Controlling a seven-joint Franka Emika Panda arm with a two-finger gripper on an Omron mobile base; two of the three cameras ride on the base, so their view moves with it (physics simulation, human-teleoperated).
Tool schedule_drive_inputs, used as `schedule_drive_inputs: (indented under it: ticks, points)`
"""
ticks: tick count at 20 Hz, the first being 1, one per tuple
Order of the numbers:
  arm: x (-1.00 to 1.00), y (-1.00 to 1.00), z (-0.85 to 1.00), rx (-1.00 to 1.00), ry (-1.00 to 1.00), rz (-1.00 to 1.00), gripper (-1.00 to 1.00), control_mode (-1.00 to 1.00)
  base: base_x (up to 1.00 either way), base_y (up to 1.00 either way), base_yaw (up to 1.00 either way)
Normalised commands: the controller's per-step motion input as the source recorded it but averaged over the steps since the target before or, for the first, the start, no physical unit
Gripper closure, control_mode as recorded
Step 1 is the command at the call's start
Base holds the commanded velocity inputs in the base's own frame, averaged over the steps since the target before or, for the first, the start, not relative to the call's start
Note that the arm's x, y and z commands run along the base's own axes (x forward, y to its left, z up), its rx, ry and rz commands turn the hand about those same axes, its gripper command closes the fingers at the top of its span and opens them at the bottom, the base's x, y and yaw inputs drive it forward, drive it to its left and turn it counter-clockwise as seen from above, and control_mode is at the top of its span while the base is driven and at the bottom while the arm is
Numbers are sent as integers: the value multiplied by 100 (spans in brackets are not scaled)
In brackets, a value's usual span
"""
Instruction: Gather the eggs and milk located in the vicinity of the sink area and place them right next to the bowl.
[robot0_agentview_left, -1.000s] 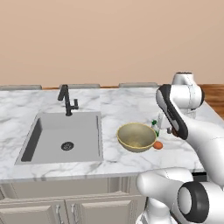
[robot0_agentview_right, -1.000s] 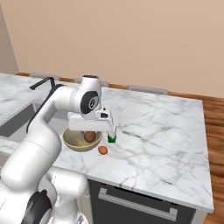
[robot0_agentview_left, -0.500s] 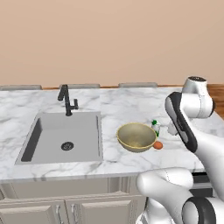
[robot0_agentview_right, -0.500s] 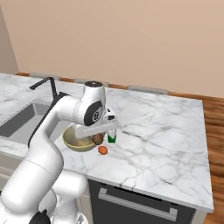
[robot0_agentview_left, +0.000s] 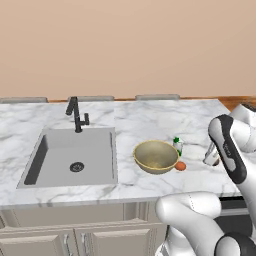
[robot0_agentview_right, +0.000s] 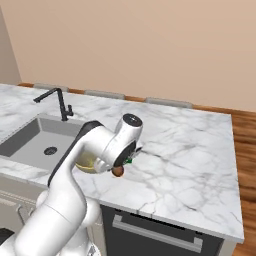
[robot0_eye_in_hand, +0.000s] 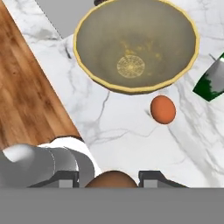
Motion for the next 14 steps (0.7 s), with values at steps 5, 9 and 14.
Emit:
schedule_drive_inputs:
  ticks: [5, 9, 14]
  points:
    - [1, 0, -19, 3, -20, 2, 100, -100, 0, 0, 0]
    - [0, 0, -30, 6, -24, 0, 100, -100, 0, 0, 0]
    - [0, 8, -20, 2, -12, 0, 100, -100, 0, 0, 0]
